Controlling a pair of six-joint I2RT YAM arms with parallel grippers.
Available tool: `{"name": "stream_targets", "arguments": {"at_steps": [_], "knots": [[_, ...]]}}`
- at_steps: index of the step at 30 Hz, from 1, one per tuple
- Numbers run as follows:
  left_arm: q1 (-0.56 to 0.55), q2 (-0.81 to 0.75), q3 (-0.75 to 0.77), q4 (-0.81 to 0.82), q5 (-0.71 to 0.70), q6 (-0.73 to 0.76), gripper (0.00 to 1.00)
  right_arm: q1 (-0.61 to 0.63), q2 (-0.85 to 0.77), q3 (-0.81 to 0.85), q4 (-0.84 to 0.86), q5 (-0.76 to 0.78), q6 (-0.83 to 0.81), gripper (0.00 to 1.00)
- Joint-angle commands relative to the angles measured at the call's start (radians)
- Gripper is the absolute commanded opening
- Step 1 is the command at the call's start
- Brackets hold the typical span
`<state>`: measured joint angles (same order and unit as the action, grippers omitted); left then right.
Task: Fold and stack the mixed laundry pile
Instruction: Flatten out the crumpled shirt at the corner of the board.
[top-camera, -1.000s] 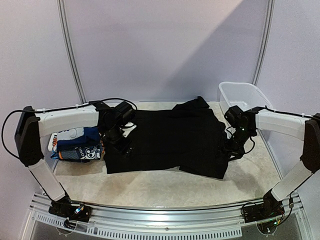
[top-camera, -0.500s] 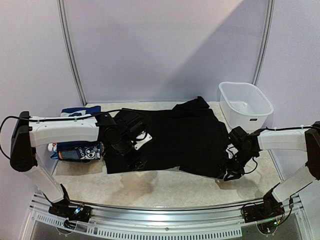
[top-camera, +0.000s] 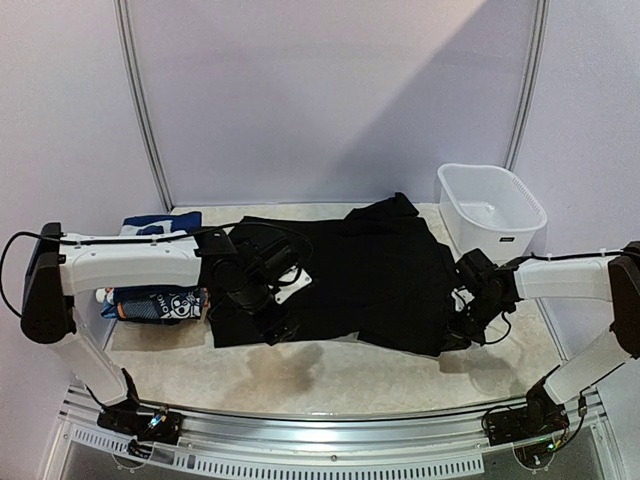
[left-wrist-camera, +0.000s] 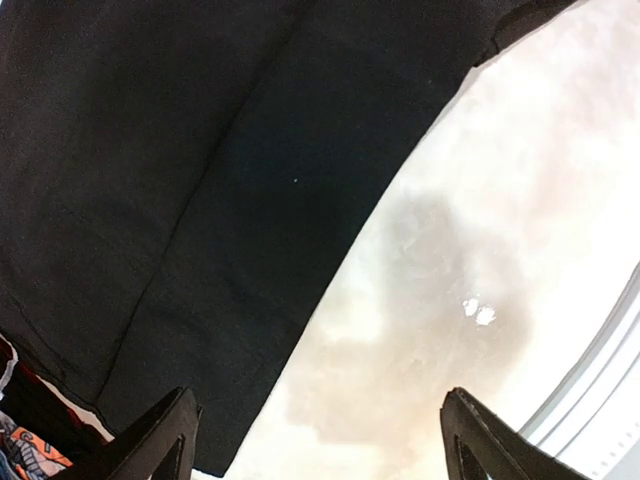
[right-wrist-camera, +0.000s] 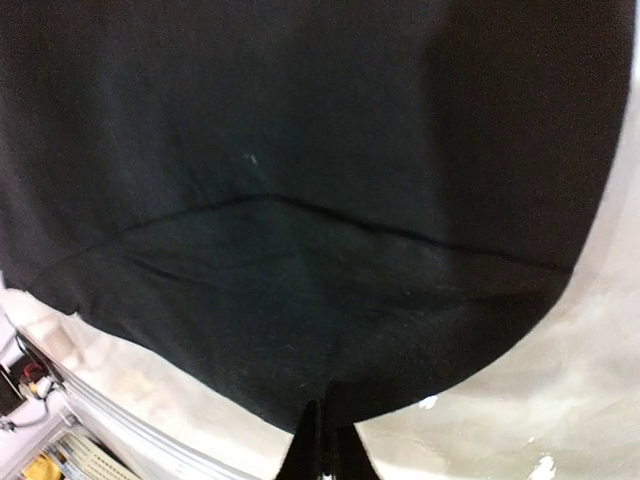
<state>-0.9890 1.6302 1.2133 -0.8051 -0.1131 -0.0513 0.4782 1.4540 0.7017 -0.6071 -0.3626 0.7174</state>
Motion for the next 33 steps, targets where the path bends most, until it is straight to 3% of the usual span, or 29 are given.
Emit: {"name": "stream_targets", "arguments": {"at_steps": [1,6,15,22,27,33], "knots": [[-0.033,-0.001,0.038,0.02,0.0,0.03,0.85,0.007,-0.022,0.098,-0.032,0.008,-0.016,0.0],[-0.069,-0.029,0.026,0.081,0.039,0.101,0.85,0.006,-0.037,0.256,-0.124,-0.025,-0.037,0.0],[-0.086,-0.103,-0.068,0.368,0.246,0.197,0.82,0.007,-0.023,0.539,-0.221,-0.036,-0.019,0.0],[-0.103,0.009,0.001,0.447,0.313,0.214,0.78,0.006,0.055,0.724,-0.229,0.004,0.01,0.0],[-0.152,0.106,0.089,0.439,0.297,0.308,0.77,0.004,0.153,0.884,-0.308,0.084,-0.011,0.0],[-0.169,0.264,0.262,0.356,0.291,0.427,0.77,0.004,0.191,0.879,-0.358,0.135,-0.043,0.0]]}}
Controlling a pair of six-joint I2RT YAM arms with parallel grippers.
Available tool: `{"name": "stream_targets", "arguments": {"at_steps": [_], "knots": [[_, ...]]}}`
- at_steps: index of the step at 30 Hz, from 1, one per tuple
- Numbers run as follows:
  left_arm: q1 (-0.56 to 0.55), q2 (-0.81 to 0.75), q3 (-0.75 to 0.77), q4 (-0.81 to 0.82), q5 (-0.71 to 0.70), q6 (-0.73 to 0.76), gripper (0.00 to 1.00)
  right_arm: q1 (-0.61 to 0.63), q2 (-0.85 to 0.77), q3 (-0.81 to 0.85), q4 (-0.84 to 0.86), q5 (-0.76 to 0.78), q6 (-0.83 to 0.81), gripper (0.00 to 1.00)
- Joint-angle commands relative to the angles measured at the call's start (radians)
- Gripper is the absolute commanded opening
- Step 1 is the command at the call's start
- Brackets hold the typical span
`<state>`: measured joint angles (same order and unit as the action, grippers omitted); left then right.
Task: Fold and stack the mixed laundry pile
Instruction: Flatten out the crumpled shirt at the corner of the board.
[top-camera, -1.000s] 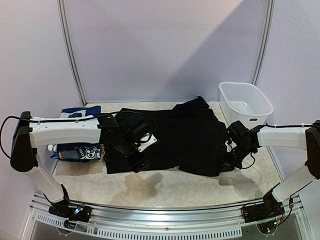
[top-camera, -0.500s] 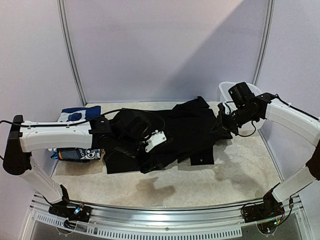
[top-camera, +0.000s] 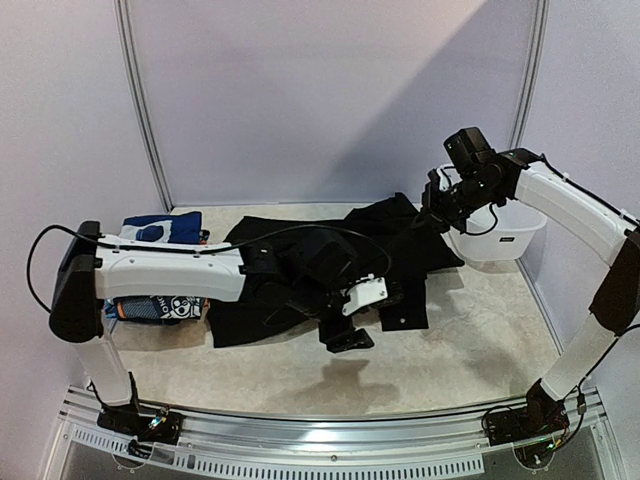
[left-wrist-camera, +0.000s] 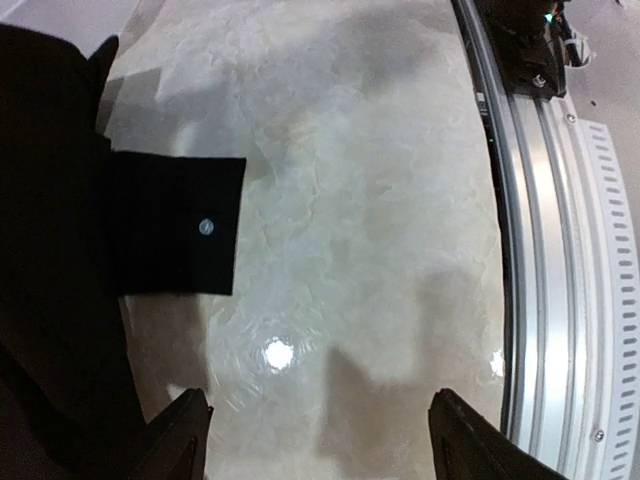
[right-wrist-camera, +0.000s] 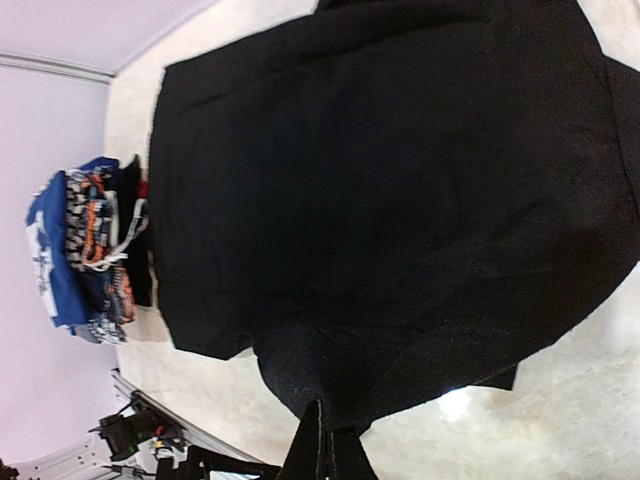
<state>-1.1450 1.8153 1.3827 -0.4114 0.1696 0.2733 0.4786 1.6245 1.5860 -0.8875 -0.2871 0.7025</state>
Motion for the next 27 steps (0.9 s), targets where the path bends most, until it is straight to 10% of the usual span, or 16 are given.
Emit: {"name": "stream_targets", "arguments": {"at_steps": [1,27], "knots": [[-0.013,0.106,0.115,-0.038,0.018,0.121,0.77,0.001,0.016,-0.016,-0.077,0.058,-0.028,0.0],[0.05,0.585,0.523,-0.066,-0.166,0.223,0.71,-0.015,0.074,0.078,-0.189,0.051,-0.042,0.0]]}}
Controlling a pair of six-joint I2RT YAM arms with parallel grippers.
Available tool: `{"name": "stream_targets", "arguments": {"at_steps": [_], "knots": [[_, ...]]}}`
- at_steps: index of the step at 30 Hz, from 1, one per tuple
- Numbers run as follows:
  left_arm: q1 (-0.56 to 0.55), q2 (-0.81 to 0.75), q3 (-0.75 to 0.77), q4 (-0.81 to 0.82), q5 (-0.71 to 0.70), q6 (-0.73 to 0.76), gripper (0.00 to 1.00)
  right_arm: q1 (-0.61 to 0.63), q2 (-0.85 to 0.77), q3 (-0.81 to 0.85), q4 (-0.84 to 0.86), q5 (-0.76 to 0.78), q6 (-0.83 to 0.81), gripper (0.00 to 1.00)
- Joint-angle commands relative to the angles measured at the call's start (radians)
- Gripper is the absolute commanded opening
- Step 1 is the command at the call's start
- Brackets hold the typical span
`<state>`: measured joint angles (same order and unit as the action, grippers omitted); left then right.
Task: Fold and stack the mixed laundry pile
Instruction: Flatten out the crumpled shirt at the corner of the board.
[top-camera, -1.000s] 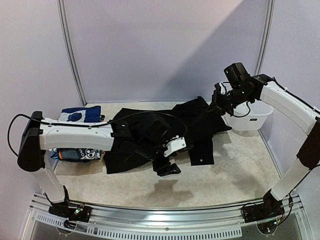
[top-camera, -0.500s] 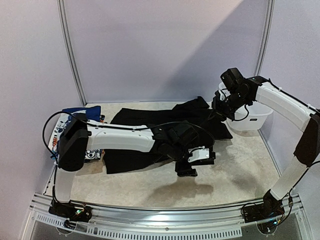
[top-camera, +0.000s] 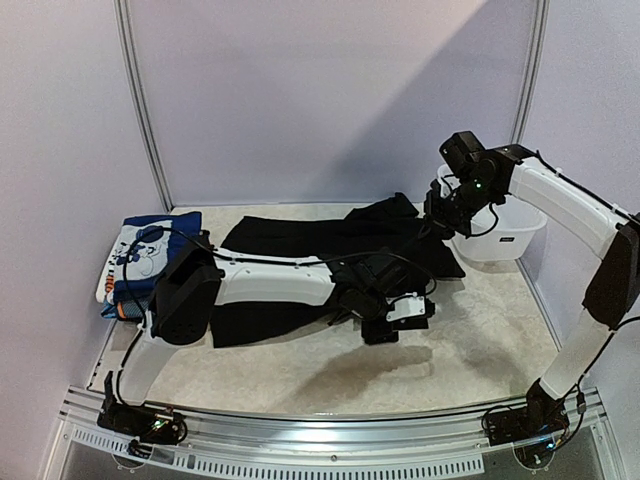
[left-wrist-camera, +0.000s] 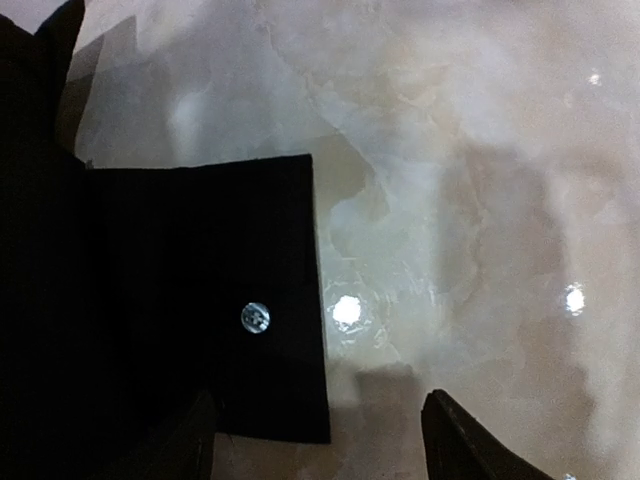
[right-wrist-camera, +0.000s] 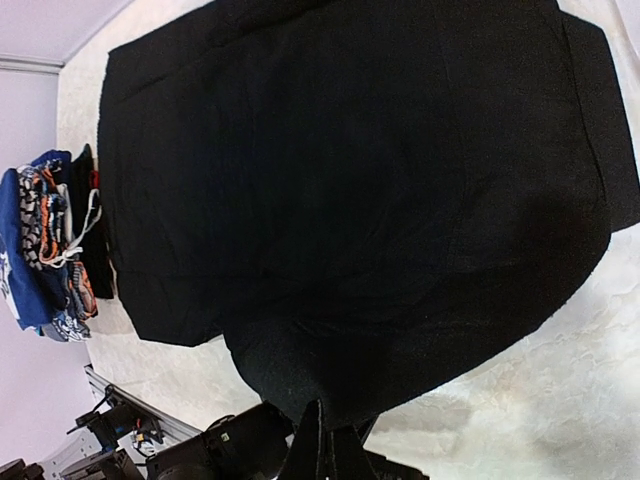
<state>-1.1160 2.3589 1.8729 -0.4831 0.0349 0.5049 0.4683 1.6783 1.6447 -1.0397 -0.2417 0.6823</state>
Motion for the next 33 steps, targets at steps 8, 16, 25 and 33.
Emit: {"name": "stream_targets", "arguments": {"at_steps": [8,16,25,33], "knots": [[0.05,0.092,0.086,-0.037,-0.092,-0.039,0.7,-0.005,0.018,0.008,-0.052,0.007,-0.028,0.0],[0.071,0.133,0.115,-0.068,-0.065,-0.049,0.55,-0.006,0.021,-0.002,-0.042,0.007,-0.012,0.0],[0.069,0.14,0.143,-0.091,0.024,-0.064,0.0,-0.005,0.032,-0.003,-0.047,0.018,-0.009,0.0],[0.036,-0.012,0.041,-0.082,0.124,-0.117,0.0,-0.005,0.031,-0.031,-0.044,0.058,-0.033,0.0]]}}
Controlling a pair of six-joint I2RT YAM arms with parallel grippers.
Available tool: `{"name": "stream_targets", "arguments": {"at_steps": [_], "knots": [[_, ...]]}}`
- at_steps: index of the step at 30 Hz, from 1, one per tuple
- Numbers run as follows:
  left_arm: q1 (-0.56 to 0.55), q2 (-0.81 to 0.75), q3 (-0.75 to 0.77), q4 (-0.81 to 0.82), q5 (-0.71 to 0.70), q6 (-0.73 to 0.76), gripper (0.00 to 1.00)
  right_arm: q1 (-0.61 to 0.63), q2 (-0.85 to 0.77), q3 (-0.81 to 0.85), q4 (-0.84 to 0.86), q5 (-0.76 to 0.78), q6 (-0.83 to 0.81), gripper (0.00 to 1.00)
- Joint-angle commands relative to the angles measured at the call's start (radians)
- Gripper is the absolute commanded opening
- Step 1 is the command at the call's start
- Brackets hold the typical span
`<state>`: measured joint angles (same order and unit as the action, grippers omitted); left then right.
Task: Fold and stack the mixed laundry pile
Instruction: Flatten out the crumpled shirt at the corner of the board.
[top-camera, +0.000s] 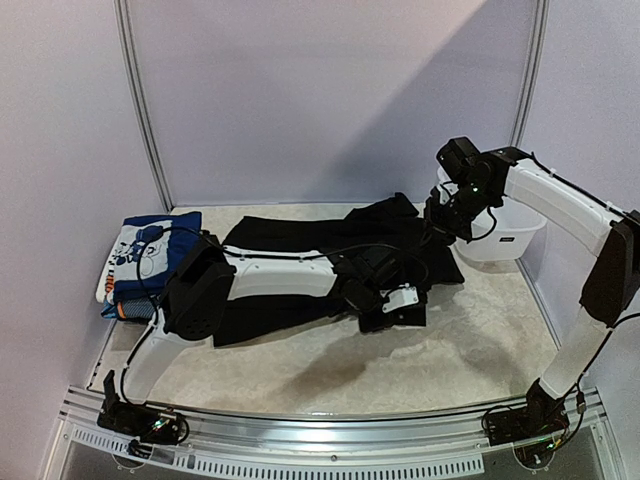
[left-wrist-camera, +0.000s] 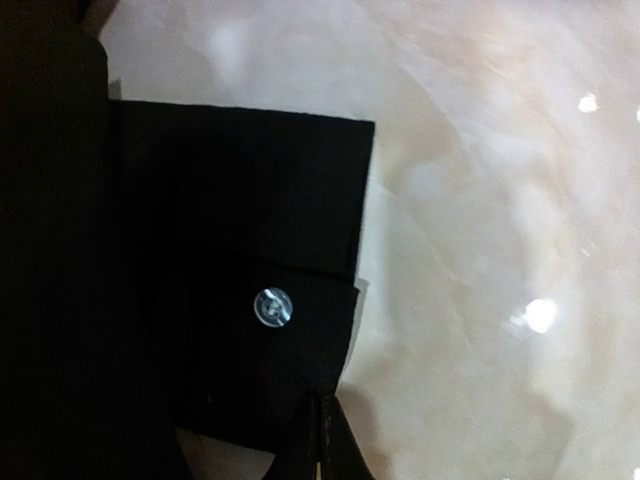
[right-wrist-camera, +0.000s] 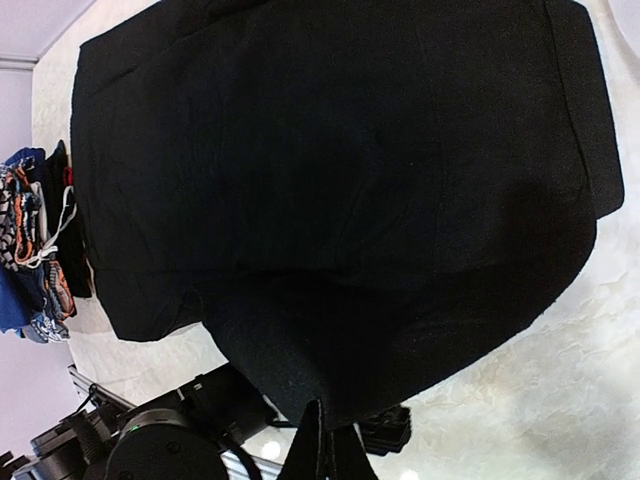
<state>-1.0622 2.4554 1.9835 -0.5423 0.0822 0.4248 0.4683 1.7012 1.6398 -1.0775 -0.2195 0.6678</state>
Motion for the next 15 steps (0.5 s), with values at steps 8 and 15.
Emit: {"name": "stream_targets", "arguments": {"at_steps": [8,15], "knots": [[-0.049,-0.349,-0.266,-0.003,0.194,-0.11,0.0,-0.007,-0.034,-0.148,0.031,0.078,-0.048,0.0],[-0.056,-0.509,-0.345,-0.045,0.368,-0.162,0.0,-0.007,-0.088,-0.287,0.074,0.085,-0.072,0.0]]}}
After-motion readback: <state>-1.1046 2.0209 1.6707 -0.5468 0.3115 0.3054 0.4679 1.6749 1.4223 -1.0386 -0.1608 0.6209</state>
